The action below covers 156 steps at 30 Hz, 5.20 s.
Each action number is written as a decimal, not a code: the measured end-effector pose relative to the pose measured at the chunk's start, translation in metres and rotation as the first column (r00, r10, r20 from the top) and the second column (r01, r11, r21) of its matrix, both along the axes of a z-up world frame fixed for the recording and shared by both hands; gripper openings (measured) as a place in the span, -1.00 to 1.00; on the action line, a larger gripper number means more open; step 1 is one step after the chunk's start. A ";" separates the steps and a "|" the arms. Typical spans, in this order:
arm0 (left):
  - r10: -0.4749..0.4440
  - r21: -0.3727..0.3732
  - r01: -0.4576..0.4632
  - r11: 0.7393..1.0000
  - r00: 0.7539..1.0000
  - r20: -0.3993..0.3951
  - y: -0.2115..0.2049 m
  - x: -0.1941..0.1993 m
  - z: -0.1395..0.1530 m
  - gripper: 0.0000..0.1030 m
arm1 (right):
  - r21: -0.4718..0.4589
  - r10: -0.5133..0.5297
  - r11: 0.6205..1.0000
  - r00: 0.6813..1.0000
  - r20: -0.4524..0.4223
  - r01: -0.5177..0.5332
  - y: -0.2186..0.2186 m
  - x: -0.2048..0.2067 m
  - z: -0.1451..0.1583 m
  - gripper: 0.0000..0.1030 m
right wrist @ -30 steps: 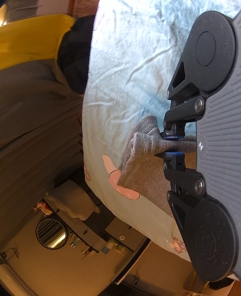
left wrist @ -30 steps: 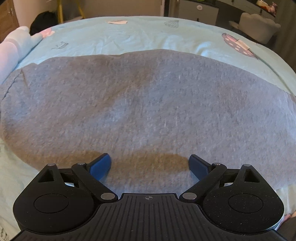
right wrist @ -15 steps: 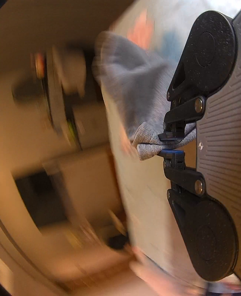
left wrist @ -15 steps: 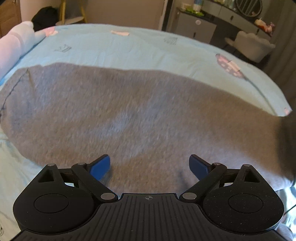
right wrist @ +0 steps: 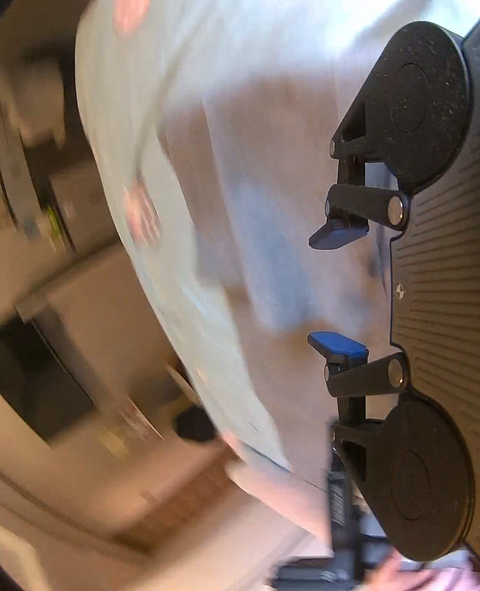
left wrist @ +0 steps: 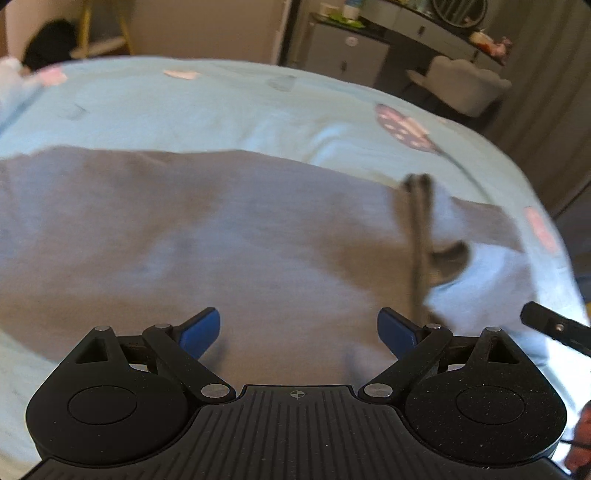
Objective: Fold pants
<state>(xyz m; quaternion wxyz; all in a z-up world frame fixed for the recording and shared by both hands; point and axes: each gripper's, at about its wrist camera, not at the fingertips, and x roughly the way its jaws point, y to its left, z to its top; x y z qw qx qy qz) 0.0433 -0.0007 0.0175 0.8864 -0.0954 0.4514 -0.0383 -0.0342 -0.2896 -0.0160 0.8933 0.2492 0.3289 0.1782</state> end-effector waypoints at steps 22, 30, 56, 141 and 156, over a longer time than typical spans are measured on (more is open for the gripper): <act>-0.156 -0.334 0.090 0.938 0.972 -0.175 -0.090 0.056 -0.057 0.47 | 0.545 -0.247 0.727 0.900 -0.360 0.418 -0.076 -0.046 -0.088 -0.03; -0.162 -0.279 0.116 0.953 0.976 -0.148 -0.081 0.047 -0.058 -0.53 | 0.525 -0.310 0.695 0.864 -0.397 0.491 -0.078 -0.043 -0.091 -0.15; -0.167 -0.030 0.170 0.985 0.983 0.080 -0.075 0.082 0.013 -0.02 | 0.007 -0.401 0.912 0.895 -0.195 0.411 -0.064 -0.055 -0.047 -0.74; 0.159 -0.477 -0.145 0.867 0.987 -0.011 0.140 -0.068 0.007 0.07 | -0.136 -0.276 0.959 0.928 -0.252 0.249 0.003 -0.025 -0.033 -0.11; 0.089 -0.695 -0.177 0.697 0.983 -0.161 0.107 0.060 -0.036 0.22 | -0.126 -0.261 0.963 0.940 -0.219 0.238 0.002 -0.041 -0.025 -0.07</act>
